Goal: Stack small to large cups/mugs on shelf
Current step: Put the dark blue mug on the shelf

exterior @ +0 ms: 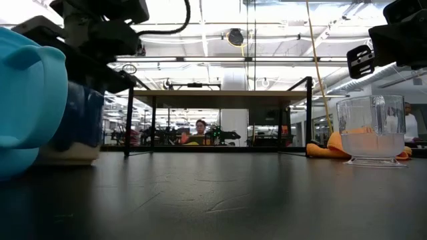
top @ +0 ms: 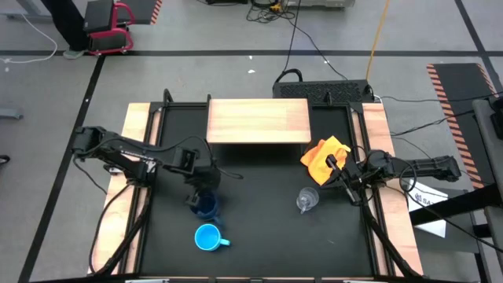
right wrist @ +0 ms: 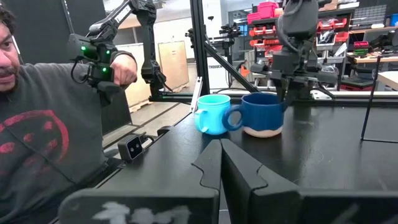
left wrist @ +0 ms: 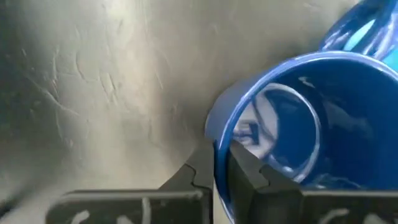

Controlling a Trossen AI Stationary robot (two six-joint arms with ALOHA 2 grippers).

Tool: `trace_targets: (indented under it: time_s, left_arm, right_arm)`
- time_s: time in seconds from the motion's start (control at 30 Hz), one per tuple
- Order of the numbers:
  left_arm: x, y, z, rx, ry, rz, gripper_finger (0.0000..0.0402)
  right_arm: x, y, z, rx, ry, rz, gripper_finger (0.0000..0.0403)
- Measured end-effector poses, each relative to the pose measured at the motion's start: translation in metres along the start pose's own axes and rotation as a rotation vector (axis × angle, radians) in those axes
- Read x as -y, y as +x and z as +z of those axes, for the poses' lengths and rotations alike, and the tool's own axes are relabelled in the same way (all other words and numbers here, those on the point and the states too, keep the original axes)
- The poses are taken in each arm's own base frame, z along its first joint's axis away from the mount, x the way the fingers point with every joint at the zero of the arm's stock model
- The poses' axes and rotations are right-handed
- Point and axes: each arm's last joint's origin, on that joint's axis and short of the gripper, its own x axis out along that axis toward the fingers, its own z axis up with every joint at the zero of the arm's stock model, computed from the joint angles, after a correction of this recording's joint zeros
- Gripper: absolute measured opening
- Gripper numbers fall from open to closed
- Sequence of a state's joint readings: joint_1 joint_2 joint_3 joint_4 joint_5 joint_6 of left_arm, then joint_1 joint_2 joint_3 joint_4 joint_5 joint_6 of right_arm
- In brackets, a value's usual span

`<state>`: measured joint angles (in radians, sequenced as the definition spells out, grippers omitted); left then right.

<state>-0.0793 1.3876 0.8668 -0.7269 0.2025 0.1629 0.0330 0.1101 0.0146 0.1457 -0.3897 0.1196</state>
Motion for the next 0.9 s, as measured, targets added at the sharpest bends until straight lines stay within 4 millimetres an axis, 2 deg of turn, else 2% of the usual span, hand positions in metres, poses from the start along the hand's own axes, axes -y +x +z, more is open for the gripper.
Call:
trace_targets:
  time_s: [0.6, 0.9]
  left_arm:
    - [-0.001, -0.002, 0.005, 0.031, 0.045, 0.016, 0.0017]
    - [-0.001, -0.032, 0.027, 0.075, 0.100, 0.027, 0.0017]
  right_arm:
    - [0.000, 0.000, 0.000, -0.001, 0.000, 0.000, 0.0000]
    - [0.000, 0.000, 0.000, -0.001, 0.000, 0.000, 0.0000]
